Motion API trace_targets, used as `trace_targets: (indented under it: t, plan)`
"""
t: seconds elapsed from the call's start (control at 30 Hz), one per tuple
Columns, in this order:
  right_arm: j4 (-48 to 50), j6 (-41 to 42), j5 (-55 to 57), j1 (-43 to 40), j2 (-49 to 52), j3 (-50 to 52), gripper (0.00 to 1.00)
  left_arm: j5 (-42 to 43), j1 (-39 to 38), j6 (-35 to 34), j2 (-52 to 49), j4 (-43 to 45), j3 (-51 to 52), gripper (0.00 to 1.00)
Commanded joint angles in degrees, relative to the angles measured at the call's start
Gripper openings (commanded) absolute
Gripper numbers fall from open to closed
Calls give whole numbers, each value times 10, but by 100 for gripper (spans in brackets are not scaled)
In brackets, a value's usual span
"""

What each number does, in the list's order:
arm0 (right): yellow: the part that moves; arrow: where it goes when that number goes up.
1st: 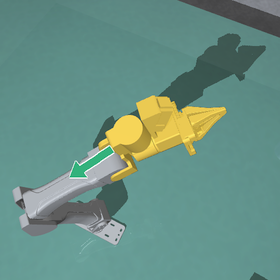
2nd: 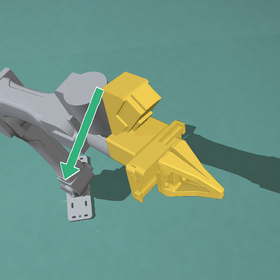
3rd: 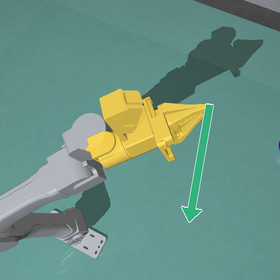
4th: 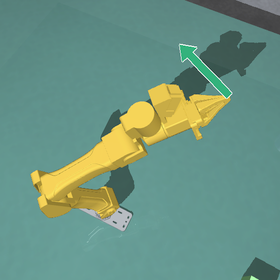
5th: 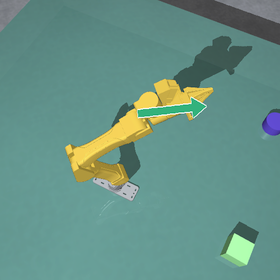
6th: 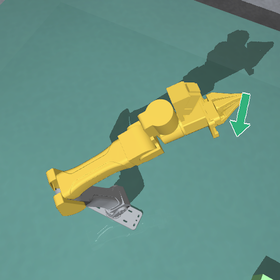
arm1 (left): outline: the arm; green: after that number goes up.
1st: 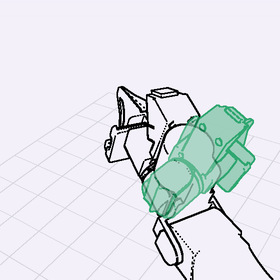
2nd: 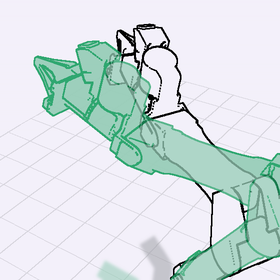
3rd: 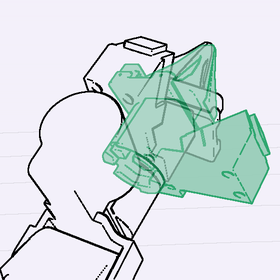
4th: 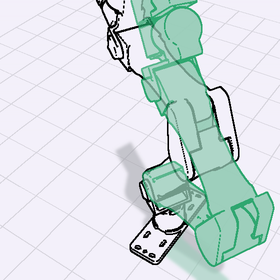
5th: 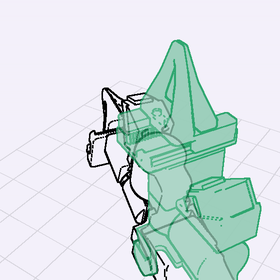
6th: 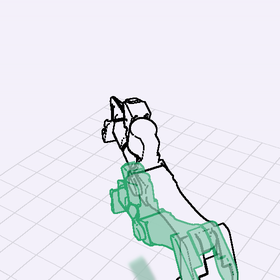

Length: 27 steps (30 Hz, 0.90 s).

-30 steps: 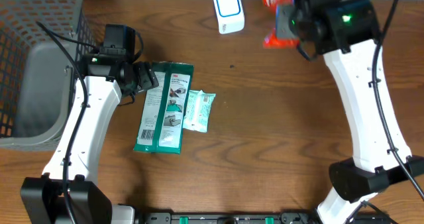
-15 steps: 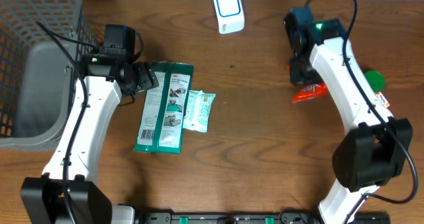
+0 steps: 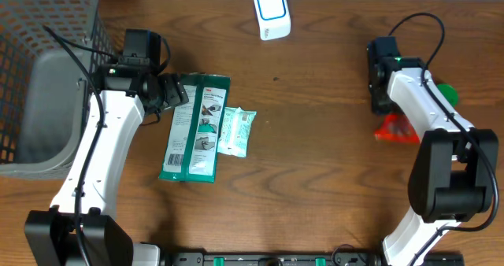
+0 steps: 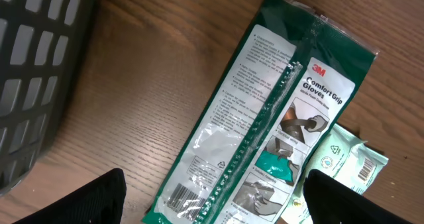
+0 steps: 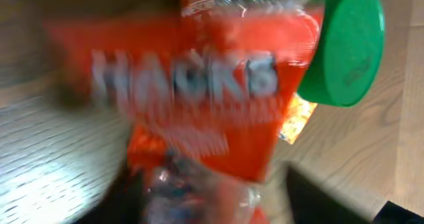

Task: Scan the item barcode
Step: 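Carry the Hacks bag to the right table edge and release it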

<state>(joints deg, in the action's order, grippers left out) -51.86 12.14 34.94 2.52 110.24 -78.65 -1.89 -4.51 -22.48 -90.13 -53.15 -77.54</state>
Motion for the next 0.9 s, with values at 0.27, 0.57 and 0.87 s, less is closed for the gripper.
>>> trace_targets:
  t: [0.27, 0.57, 0.87]
  plan:
    - [-68, -9, -125, 25, -6, -65, 85, -7, 2, 3, 2, -2, -9, 86]
    - [-91, -31, -264, 35, -5, -39, 27, -7, 2, 3, 2, -2, -9, 86]
    - [43, -52, -157, -4, -5, 83, 20, -7, 2, 3, 2, -2, -9, 86]
